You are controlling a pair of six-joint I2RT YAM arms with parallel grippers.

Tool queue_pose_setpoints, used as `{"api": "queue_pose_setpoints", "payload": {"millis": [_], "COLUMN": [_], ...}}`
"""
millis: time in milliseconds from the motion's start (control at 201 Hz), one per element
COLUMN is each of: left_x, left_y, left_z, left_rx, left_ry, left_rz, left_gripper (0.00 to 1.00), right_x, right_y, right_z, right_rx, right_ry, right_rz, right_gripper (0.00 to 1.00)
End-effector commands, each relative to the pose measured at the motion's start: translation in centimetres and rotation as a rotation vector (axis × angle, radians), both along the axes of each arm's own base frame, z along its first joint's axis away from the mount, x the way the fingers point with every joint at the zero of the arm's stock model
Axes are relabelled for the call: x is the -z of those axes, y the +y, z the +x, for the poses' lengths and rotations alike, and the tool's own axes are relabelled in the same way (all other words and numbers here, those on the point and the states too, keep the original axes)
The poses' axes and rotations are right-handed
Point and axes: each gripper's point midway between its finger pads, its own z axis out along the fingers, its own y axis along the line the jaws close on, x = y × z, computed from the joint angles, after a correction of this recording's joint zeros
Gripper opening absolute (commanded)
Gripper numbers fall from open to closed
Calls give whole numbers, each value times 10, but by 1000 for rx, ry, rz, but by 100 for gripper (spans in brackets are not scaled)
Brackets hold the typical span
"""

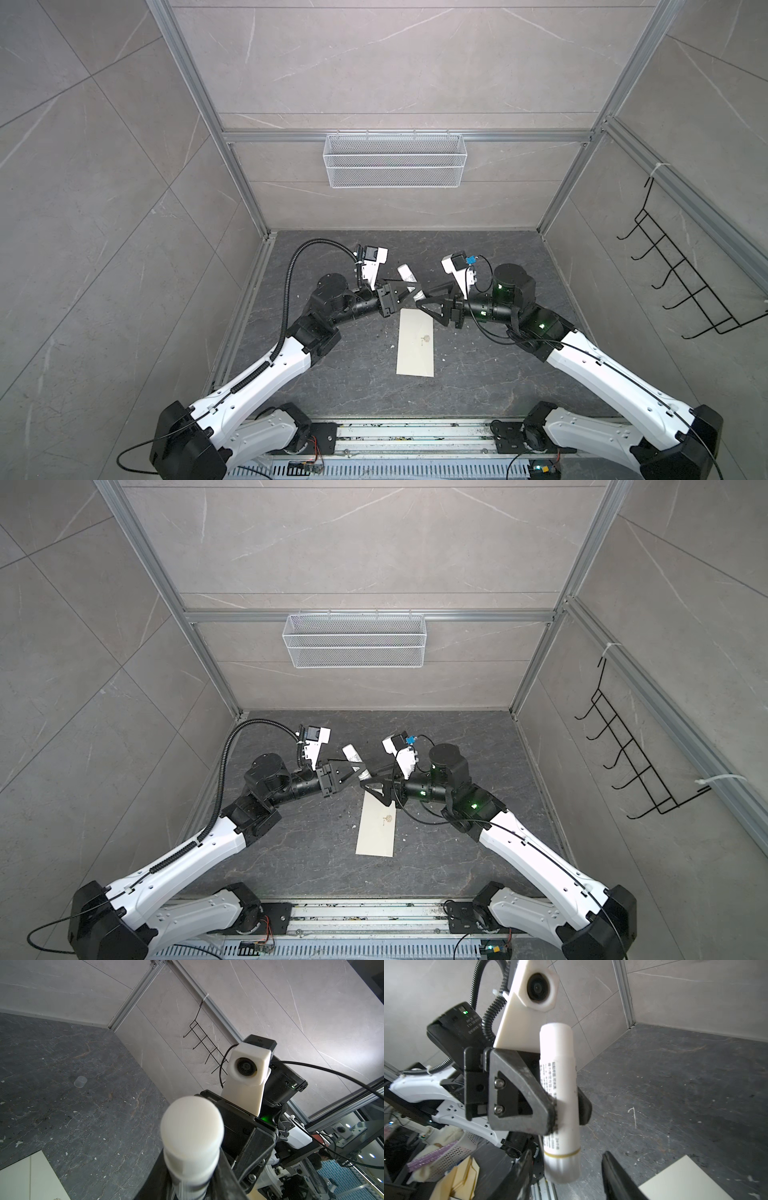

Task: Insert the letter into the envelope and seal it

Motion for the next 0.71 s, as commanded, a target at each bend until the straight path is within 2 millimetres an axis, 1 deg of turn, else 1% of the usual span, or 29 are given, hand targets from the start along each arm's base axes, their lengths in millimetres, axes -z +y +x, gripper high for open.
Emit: {"api": "queue_pose_setpoints", "payload": {"millis": [0, 199, 249, 329, 448, 573, 662, 672, 677, 692, 702], "left_x": [-36, -35, -33, -30, -22, -11, -5, -5, -4, -4, -3], "left_y": [3, 3, 3, 3, 3, 3, 3, 3, 2, 2, 2], "left_z": [-10, -10, -10, -8, -4, 2, 6, 7, 7, 7, 7], "left_rx": [28, 28, 27, 20, -5, -33, -46, -47, -47, -47, -48], "left_ry": [-83, -82, -79, -73, -65, -48, -37, -36, -36, -34, -33], "left_rz": [-79, -77, -72, -61, -34, 5, 22, 23, 23, 25, 26], "left_gripper": [0, 0, 0, 0, 0, 0, 0, 0, 0, 0, 0], "right_x": [-4, -8, -8, -7, 0, 2, 2, 1, 2, 0, 1], "right_y": [6, 6, 6, 2, -6, -16, -25, -29, -27, -31, -29], "right_z": [-4, -2, -1, 6, 24, 40, 47, 50, 48, 51, 49], "right_rx": [-49, -40, -26, 21, 135, 272, 416, 448, 445, 482, 487], "right_ry": [15, 11, 12, 12, 20, -1, -92, -105, -112, -132, -146], "right_rz": [40, 55, 52, 39, -11, -80, -177, -191, -199, -218, -233], "right_gripper": [46, 25, 21, 14, 0, 0, 0, 0, 0, 0, 0]}}
